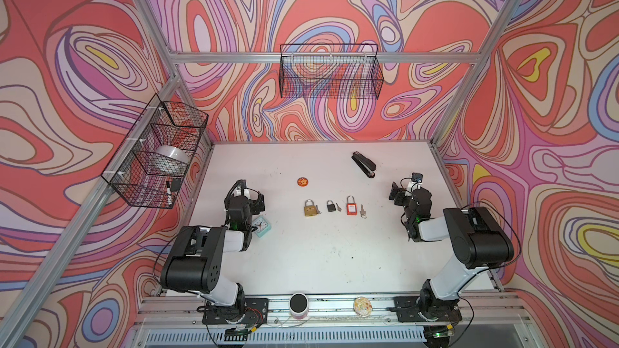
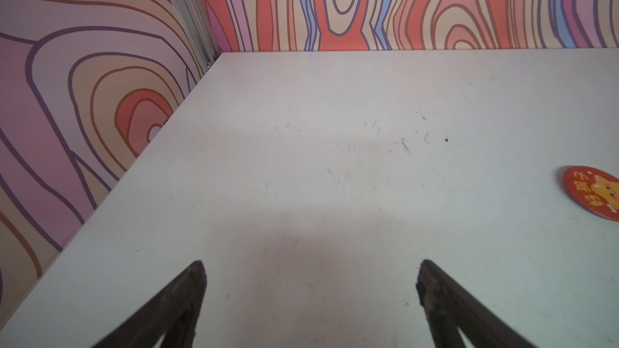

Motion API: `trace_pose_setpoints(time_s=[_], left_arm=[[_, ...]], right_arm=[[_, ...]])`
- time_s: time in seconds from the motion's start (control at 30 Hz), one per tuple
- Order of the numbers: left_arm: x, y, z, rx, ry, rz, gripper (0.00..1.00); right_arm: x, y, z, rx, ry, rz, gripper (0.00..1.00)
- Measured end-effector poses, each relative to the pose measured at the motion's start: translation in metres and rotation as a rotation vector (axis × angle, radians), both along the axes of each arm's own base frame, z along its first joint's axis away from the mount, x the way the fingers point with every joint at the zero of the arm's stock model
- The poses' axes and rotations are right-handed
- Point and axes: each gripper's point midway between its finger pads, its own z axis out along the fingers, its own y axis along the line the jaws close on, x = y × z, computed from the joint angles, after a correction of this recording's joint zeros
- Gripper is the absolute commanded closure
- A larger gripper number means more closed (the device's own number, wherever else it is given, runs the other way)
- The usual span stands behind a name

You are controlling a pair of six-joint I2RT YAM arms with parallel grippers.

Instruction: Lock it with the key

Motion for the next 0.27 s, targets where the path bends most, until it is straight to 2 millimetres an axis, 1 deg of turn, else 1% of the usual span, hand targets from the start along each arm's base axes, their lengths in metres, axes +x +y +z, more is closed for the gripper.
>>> trace_pose_setpoints(time_s=[0.27], left_arm=[[0.0, 0.0001, 0.0, 0.0, 0.0, 0.0, 0.0]], right_arm=[[-0.0007, 0.0, -0.0025, -0.001, 0.011, 0.0, 0.01]])
